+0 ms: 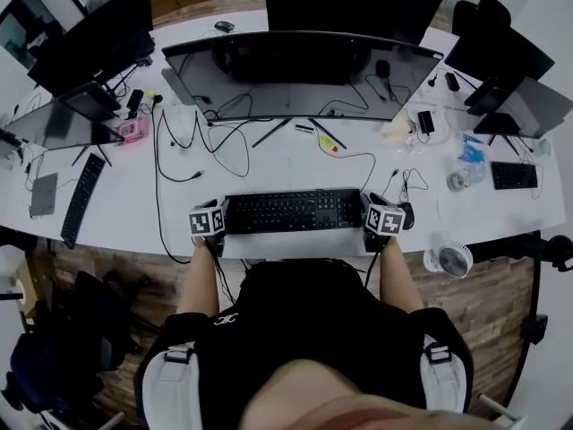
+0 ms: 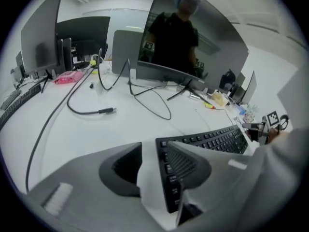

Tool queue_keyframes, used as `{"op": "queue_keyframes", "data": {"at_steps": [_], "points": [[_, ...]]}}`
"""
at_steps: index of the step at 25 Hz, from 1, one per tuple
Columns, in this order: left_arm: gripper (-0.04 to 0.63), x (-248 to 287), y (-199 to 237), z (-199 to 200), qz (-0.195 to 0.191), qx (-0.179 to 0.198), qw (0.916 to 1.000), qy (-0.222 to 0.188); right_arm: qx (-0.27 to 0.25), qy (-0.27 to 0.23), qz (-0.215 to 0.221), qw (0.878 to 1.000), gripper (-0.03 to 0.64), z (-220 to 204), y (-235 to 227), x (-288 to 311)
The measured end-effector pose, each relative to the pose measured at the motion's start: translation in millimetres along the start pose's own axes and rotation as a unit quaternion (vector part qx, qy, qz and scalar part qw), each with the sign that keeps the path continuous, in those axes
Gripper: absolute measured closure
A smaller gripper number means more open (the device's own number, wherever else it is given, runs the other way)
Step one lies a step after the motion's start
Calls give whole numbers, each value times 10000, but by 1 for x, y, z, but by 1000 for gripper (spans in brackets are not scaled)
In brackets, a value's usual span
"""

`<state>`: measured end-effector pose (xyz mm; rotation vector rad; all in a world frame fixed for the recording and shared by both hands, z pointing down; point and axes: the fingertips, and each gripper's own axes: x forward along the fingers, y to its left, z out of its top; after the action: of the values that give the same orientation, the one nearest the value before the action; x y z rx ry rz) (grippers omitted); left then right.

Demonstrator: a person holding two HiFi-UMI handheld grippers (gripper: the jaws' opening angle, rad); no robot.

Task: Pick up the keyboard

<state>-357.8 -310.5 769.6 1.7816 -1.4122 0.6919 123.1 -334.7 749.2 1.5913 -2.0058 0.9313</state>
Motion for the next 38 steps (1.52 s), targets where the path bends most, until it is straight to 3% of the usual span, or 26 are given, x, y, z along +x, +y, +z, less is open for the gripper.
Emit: {"op": "queue_keyframes", "data": {"at_steps": [8,12,15,19,24,28,32,35,38], "points": [[387,12,6,-12,-853,-854,9926,158,729,162,370,9965,517,-17,-3,13],[387,18,-9,-23,-1796,-1314,9741,396,1188,295,908,9883,518,-20,1,14],[405,20,-14,-25,-2135,-1522,9634,555,1127,614,1247,9839,518,-27,18,16],[437,21,-19,-24,-2504,-1839,9484,633,1203,773,1239,9819,522,-30,20,19],[459,18,-23,-19,-2478,-1680,9519,659,1117,912,1152,9828,518,-25,20,17],[459,-8,-31,15,-2655,-1357,9545,84,997,397,1289,9858,520,8,29,-10],[459,-49,-47,82,-2778,-769,9544,-780,671,-584,1407,9860,520,77,40,-48],[459,-92,-60,143,-2761,-332,9465,-1640,338,-1476,1547,9763,520,142,51,-88],[459,-136,-80,196,-2822,53,9300,-2353,0,-2231,1658,9606,520,199,62,-132]]}}
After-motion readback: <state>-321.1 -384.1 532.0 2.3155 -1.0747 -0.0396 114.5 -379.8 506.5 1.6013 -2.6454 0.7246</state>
